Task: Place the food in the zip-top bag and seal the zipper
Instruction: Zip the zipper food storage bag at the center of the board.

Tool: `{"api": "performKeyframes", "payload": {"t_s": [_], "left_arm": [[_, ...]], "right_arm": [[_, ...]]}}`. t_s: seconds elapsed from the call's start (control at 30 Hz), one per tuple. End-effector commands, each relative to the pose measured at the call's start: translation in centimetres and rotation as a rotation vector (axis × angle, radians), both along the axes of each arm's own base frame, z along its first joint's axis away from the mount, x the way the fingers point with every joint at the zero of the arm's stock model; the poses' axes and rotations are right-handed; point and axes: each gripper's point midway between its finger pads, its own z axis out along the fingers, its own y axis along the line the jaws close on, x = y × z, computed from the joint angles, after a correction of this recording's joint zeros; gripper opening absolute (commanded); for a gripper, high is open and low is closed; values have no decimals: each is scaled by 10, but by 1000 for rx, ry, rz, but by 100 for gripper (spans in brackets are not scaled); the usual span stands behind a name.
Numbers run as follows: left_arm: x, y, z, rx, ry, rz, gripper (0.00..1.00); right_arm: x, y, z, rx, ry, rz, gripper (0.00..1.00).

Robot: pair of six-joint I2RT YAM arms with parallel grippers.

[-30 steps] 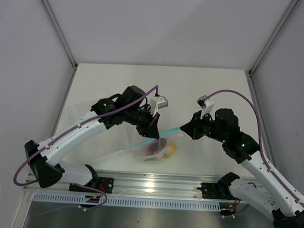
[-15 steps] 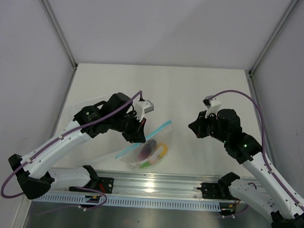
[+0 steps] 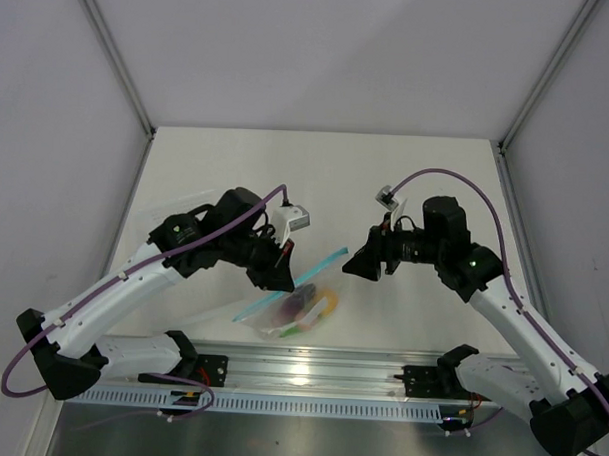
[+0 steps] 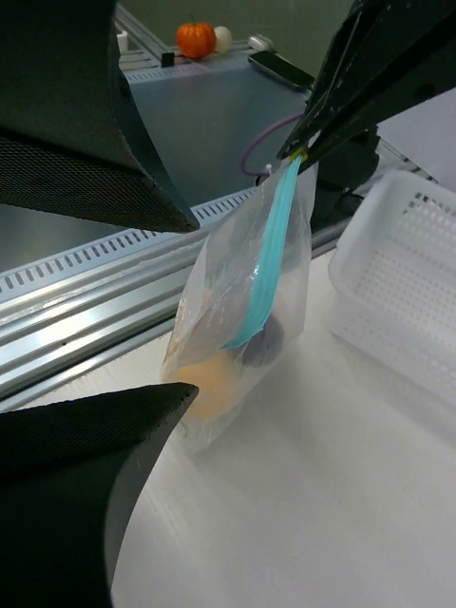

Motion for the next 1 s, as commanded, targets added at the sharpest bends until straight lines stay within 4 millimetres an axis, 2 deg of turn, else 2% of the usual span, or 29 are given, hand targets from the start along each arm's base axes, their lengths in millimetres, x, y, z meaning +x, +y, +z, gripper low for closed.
{"api": "performKeyframes", "payload": {"t_s": [0.0, 0.2, 0.53, 0.7, 0.97], "left_arm": [[-5, -4, 15, -75, -10, -24, 1], [-8, -5, 17, -91, -10, -34, 1], [-11, -6, 13, -97, 10, -39, 1], [-11, -6, 14, -100, 7, -39, 1], [-8, -9, 14, -93, 13, -42, 1]], "right_arm": [[-2, 13, 32, 91, -88, 115, 67], [0, 25, 31, 147, -63, 204, 63], [11, 31, 20, 136, -35, 237, 57], [3, 34, 24, 173, -5, 299, 42], [-10, 39, 23, 186, 26, 373, 41]]}}
